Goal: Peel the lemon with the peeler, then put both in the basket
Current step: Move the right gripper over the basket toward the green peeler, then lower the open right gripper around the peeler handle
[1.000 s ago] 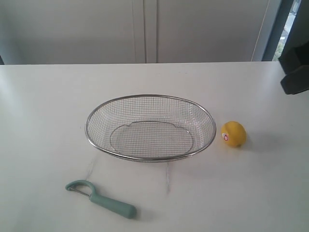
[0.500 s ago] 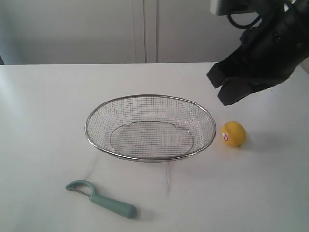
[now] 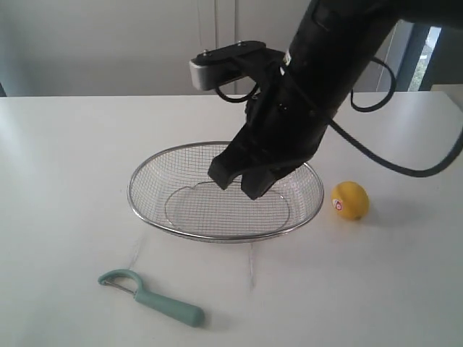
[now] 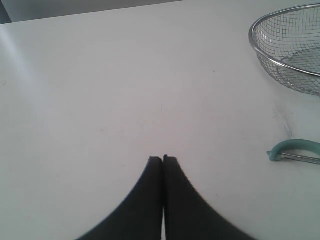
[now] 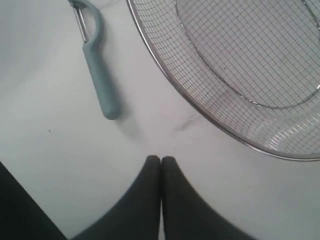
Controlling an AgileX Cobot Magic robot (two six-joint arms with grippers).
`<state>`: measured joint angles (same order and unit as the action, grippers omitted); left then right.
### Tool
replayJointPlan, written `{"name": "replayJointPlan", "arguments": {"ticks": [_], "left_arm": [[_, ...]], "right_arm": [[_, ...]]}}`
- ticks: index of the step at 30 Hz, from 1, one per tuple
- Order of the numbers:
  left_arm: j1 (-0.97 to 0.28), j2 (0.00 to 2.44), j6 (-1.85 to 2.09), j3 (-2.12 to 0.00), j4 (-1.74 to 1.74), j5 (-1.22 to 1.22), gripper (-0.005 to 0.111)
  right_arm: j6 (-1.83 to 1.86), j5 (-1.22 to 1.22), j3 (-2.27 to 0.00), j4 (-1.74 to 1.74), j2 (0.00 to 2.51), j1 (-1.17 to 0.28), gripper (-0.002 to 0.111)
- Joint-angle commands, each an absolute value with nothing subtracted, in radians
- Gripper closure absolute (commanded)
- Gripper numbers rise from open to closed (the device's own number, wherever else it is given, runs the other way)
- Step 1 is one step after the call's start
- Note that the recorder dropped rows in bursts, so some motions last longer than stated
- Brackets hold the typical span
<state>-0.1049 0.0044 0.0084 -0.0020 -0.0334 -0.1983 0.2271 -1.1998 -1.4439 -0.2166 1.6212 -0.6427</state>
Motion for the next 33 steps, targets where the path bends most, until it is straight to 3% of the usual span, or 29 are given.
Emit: {"name": "replayJointPlan", "arguments": {"ticks": [1,33], "left_arm": [[-0.113,0.000,0.009,0.000,-0.039,-0.195,0.107],[-0.113,0.000,0.009,0.000,-0.039,-0.195,0.107]], "right_arm": [[0.220,-1.174,-1.469,-0.205,1.654,-0.689,0.108],[0.430,-1.036,-1.474,-0.213,1.809,-0.875,0.108]]}}
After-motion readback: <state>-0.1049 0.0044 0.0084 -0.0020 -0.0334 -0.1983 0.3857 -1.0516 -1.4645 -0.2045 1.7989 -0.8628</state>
